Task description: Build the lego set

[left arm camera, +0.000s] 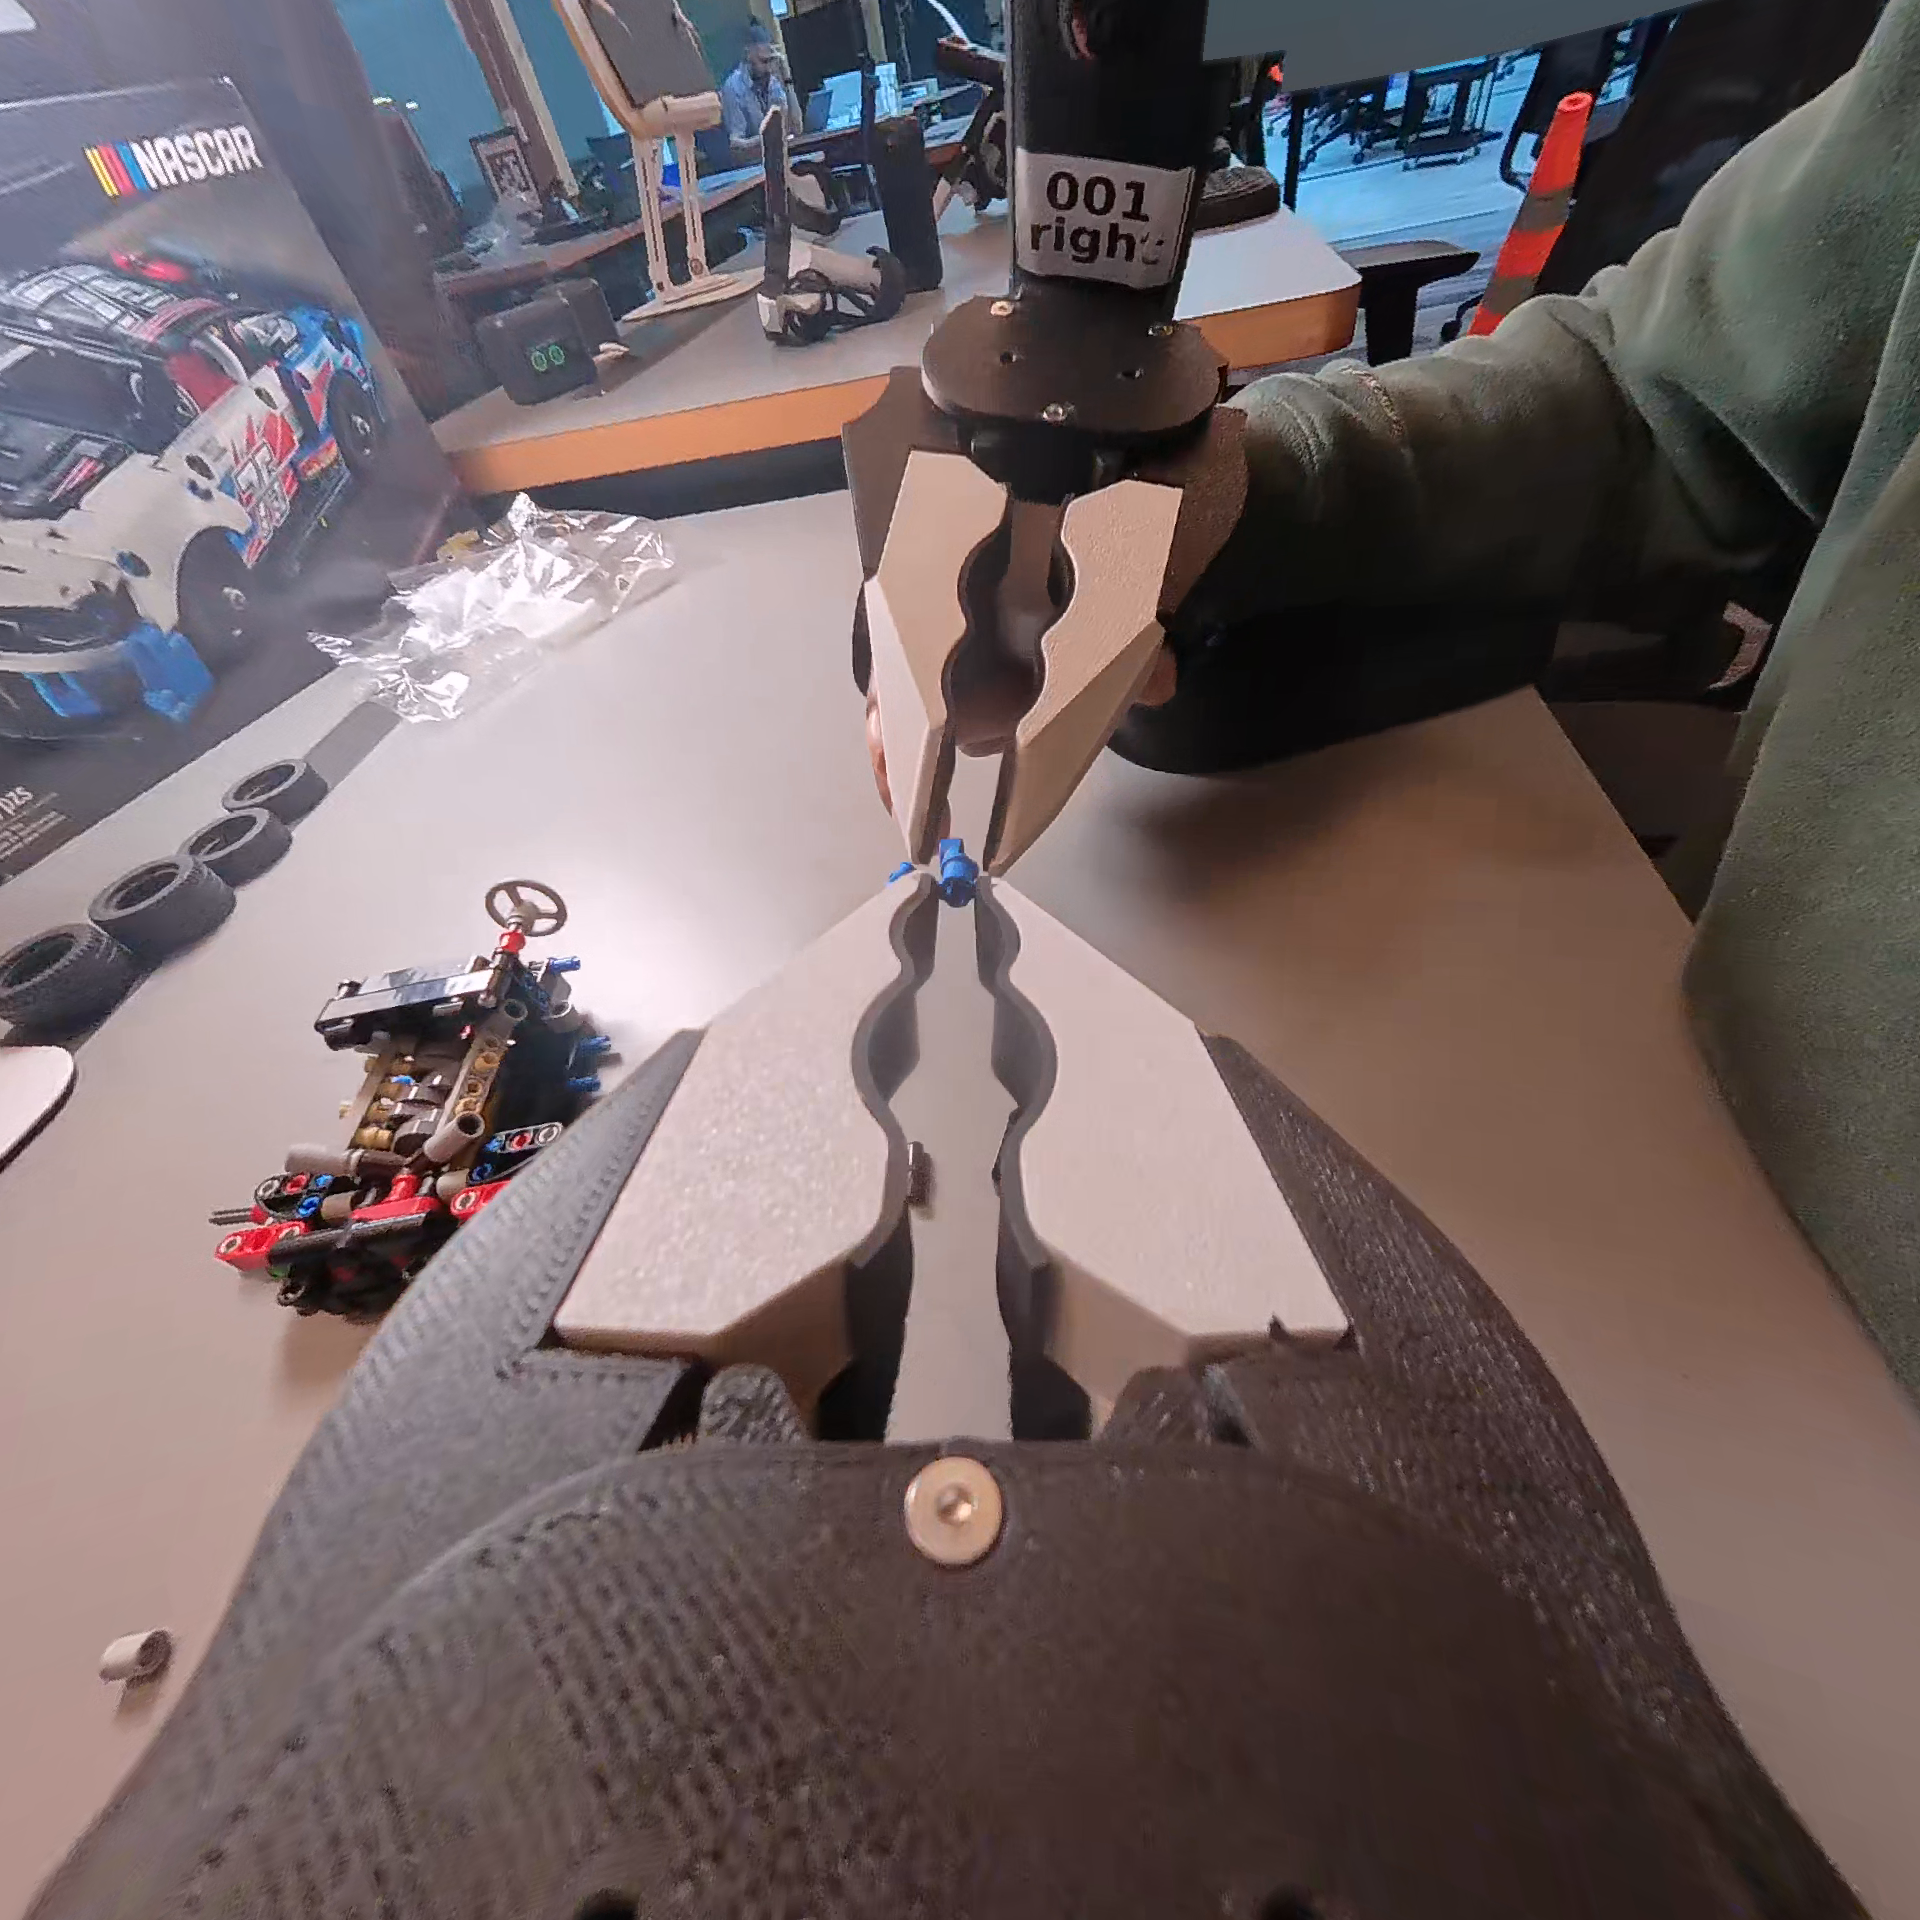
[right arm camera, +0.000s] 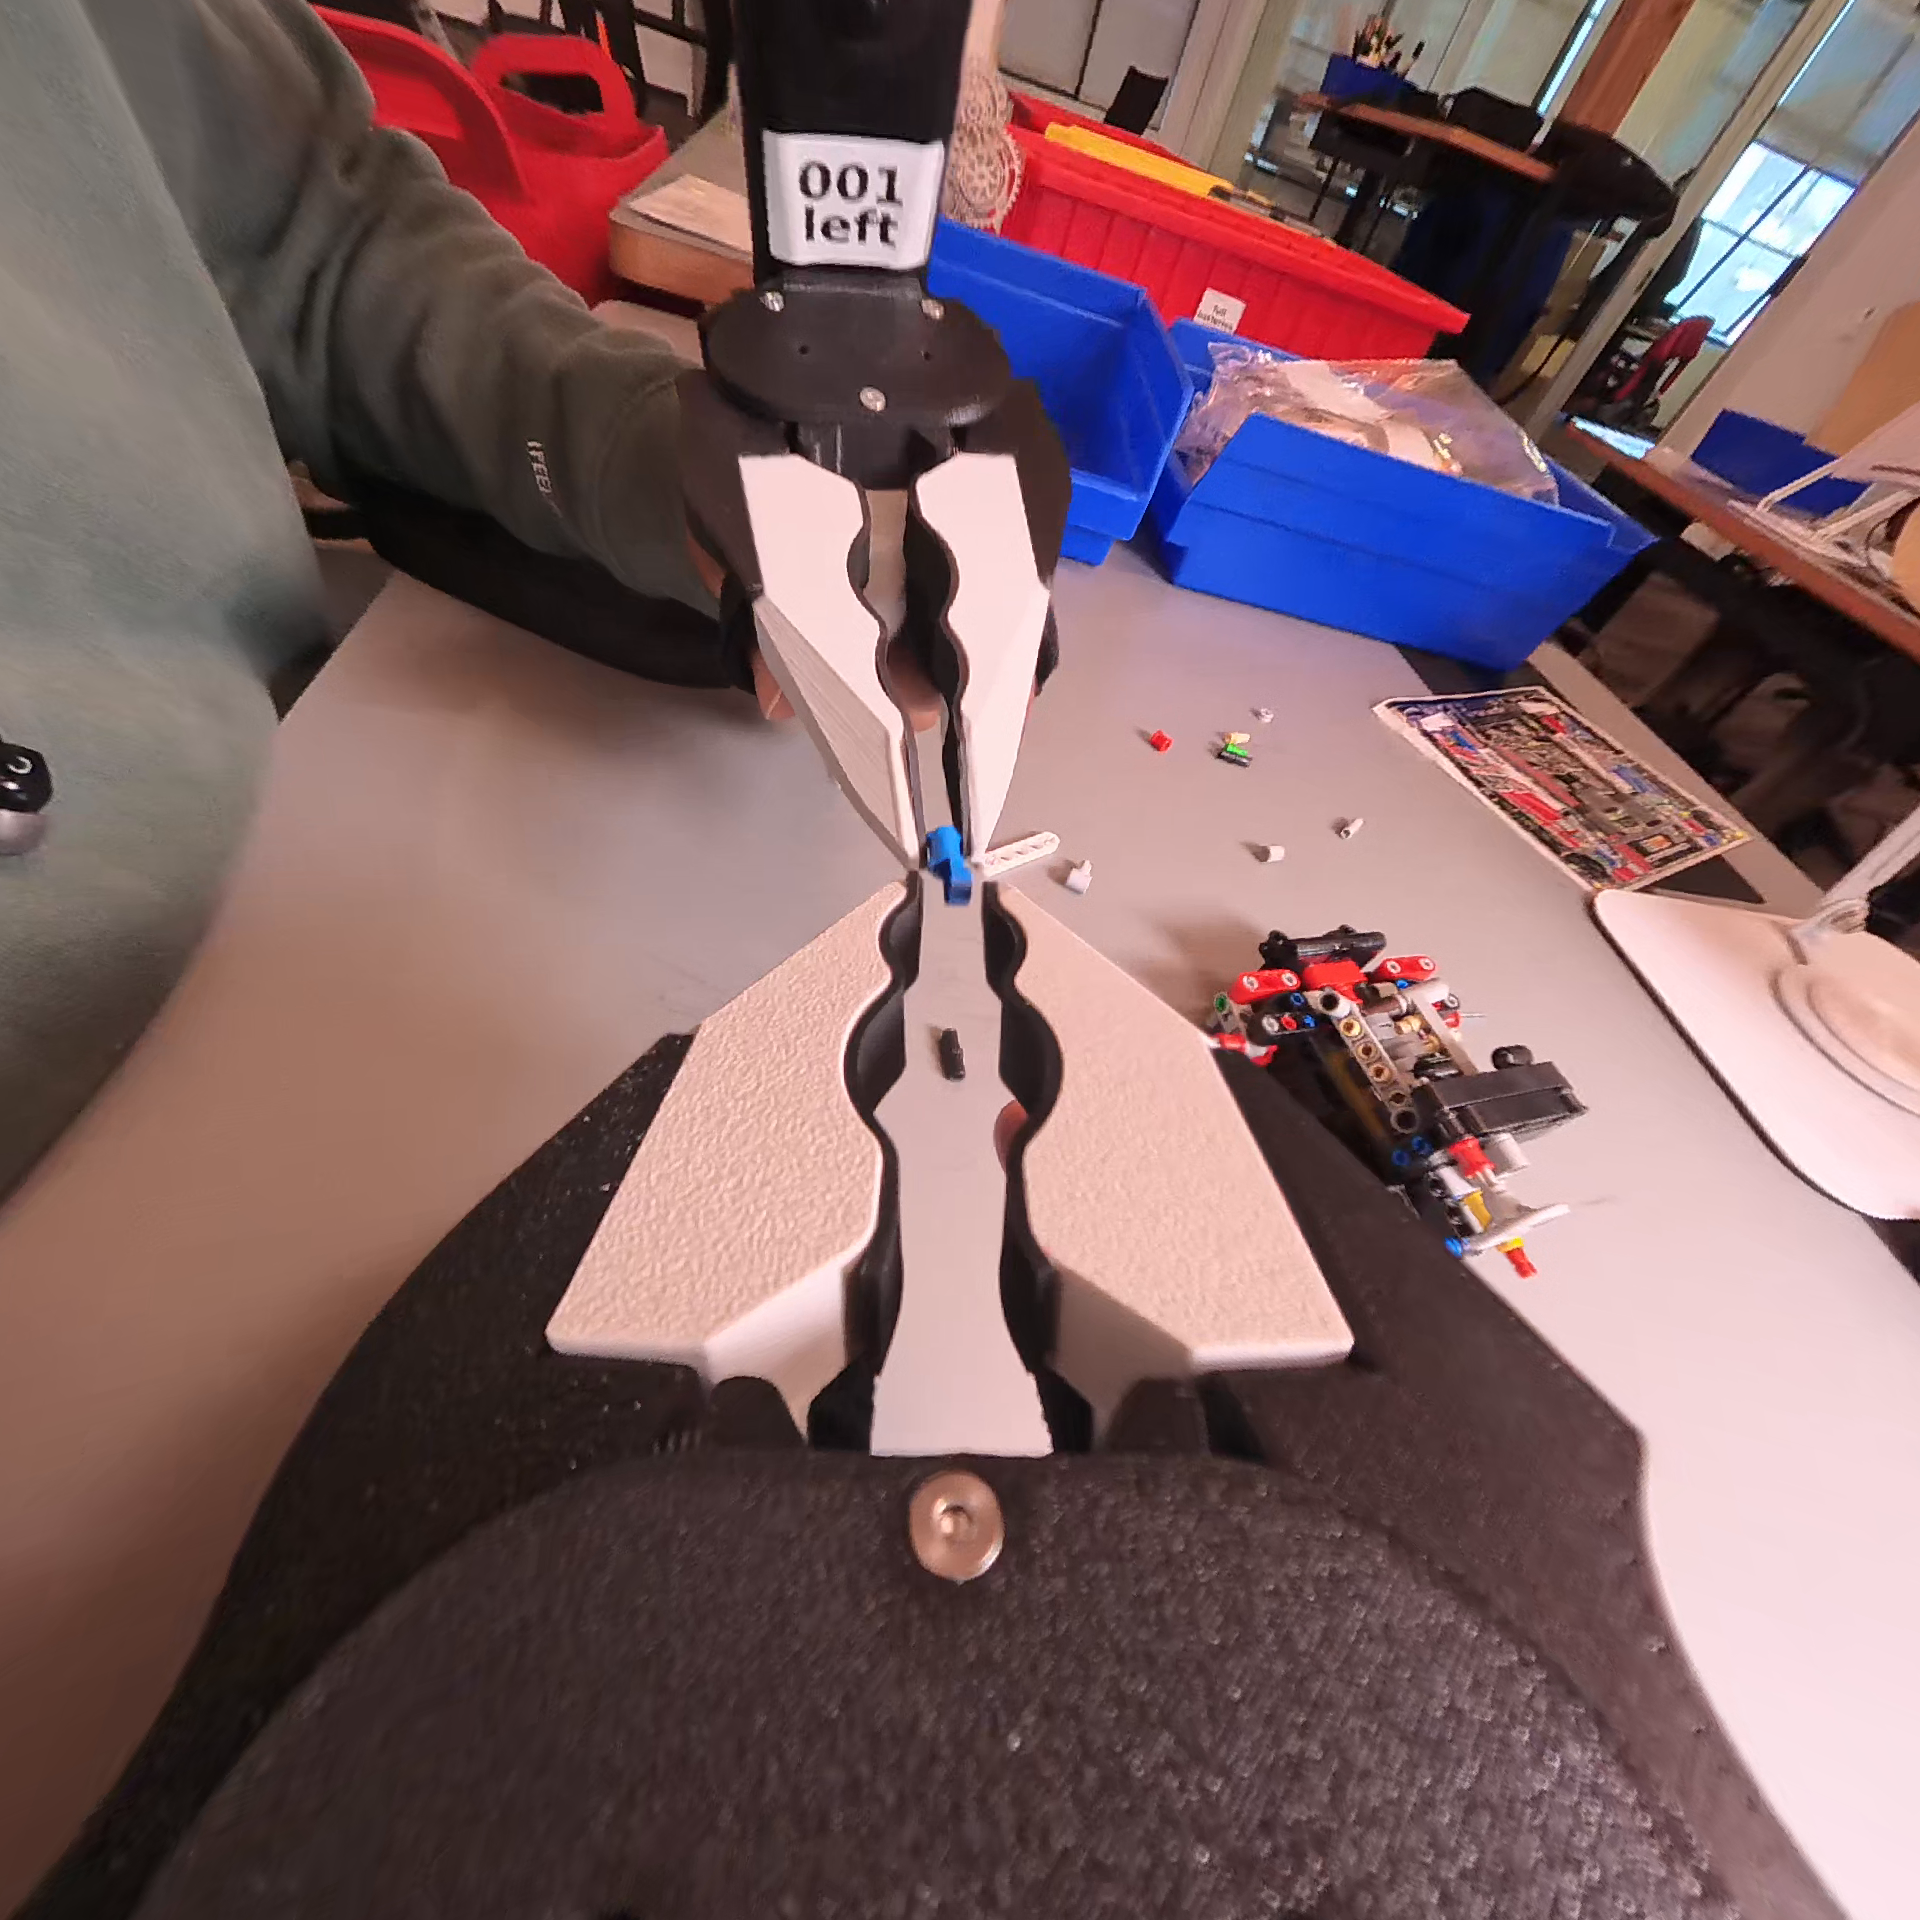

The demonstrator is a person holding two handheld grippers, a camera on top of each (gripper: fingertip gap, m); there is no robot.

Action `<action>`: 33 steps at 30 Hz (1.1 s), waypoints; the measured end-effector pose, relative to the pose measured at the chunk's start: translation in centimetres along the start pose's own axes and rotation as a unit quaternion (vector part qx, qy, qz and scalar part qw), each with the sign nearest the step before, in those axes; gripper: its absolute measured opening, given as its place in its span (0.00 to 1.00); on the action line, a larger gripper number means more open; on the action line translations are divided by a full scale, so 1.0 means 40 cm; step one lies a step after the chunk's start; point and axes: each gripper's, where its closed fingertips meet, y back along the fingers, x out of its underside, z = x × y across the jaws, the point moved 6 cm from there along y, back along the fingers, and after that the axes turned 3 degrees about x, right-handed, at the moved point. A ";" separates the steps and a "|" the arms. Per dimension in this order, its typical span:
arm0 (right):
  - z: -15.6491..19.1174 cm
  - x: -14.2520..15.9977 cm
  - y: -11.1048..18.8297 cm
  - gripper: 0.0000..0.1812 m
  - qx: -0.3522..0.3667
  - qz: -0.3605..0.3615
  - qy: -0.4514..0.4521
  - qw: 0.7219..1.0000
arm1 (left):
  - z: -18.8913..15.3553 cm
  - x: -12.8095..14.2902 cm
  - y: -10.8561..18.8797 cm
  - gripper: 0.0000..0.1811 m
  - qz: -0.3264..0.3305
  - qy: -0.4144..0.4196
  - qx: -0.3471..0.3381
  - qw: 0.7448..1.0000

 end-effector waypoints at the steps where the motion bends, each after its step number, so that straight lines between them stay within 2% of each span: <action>1: 0.001 0.001 -0.001 0.05 -0.001 0.001 0.000 1.000 | -0.001 0.000 0.000 0.03 0.001 -0.001 0.001 1.000; 12: 0.001 -0.001 -0.003 0.02 -0.005 -0.006 -0.013 1.000 | -0.002 0.004 -0.003 0.03 -0.001 0.007 0.007 1.000; 20: -0.005 0.019 -0.005 0.02 -0.008 0.018 -0.026 0.999 | 0.006 0.031 -0.010 0.04 0.019 0.057 0.014 0.998; 33: -0.038 0.077 0.017 0.01 -0.004 0.080 -0.050 0.996 | 0.012 0.119 -0.004 0.15 0.141 0.116 0.060 0.981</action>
